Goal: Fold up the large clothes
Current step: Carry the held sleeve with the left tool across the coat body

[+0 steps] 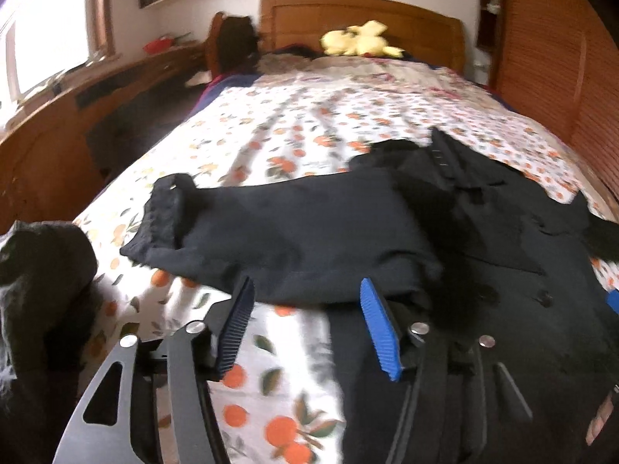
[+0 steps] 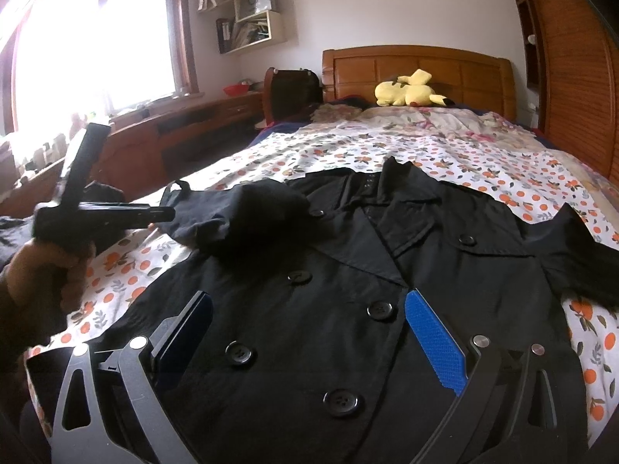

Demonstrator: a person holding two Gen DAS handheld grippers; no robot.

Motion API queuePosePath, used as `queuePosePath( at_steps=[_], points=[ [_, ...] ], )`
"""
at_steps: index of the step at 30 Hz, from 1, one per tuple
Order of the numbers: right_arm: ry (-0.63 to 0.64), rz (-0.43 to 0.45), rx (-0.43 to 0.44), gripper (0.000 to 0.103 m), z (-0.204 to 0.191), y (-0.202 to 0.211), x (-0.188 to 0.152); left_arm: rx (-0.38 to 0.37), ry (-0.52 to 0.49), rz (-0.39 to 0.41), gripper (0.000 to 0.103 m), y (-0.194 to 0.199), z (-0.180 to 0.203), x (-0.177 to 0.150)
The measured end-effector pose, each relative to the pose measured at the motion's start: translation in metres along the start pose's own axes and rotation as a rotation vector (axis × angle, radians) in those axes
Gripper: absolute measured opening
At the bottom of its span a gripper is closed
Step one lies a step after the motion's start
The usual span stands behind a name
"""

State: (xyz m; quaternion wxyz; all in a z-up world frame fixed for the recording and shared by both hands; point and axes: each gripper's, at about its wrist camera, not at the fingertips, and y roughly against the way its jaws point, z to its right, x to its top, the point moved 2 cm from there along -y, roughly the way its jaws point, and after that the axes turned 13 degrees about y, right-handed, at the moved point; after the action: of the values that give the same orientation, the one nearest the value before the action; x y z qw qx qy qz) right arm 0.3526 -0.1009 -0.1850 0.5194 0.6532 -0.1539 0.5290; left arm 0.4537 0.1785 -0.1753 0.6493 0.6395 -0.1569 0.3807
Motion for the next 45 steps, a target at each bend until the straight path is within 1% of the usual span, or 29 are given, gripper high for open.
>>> queuePosePath(
  at_steps=[6,10,14,17,18,19,20,21,22,24,28,33,39,45],
  points=[
    [-0.002,-0.005,0.001,0.097,0.001,-0.002,-0.002,0.073,0.104,-0.054,0.061,-0.04,-0.043,0.012],
    [0.0,-0.006,0.002,0.097,0.001,-0.002,-0.002,0.071,0.202,-0.109,0.061,-0.059,-0.067,0.011],
    [0.002,-0.009,0.003,0.097,0.001,-0.003,-0.002,0.07,0.231,-0.137,0.061,-0.072,-0.075,0.008],
    [-0.001,-0.01,0.005,0.097,0.001,-0.004,-0.003,0.059,0.236,-0.144,0.06,-0.08,-0.076,0.012],
    [-0.001,-0.012,0.006,0.097,0.001,-0.004,-0.003,0.049,0.229,-0.14,0.046,-0.083,-0.075,0.014],
    [-0.001,-0.012,0.005,0.097,0.001,-0.004,-0.003,0.05,0.217,-0.144,0.037,-0.087,-0.074,0.017],
    [0.0,-0.012,0.005,0.097,0.001,-0.003,-0.003,0.068,0.206,-0.152,0.019,-0.09,-0.073,0.019],
    [0.0,-0.01,0.005,0.097,0.001,-0.003,-0.002,0.076,0.194,-0.155,0.004,-0.092,-0.07,0.021],
    [-0.001,-0.008,0.005,0.097,0.001,-0.003,-0.002,0.078,0.183,-0.151,0.002,-0.091,-0.067,0.023],
    [-0.002,-0.001,0.004,0.097,0.001,0.0,-0.001,0.09,0.157,-0.13,0.001,-0.081,-0.057,0.029],
    [0.0,0.019,0.004,0.097,0.002,0.012,0.004,0.07,0.1,-0.072,0.001,-0.046,-0.028,0.039],
    [0.018,0.044,-0.022,0.097,0.005,0.032,0.008,0.01,0.034,-0.009,0.001,0.007,0.018,0.039],
    [0.024,0.043,-0.074,0.097,0.017,0.054,0.001,-0.035,-0.085,0.044,0.001,0.054,0.078,0.023],
    [0.019,0.035,-0.115,0.097,0.032,0.068,-0.01,-0.103,-0.174,0.065,0.001,0.088,0.124,-0.005]
  ],
)
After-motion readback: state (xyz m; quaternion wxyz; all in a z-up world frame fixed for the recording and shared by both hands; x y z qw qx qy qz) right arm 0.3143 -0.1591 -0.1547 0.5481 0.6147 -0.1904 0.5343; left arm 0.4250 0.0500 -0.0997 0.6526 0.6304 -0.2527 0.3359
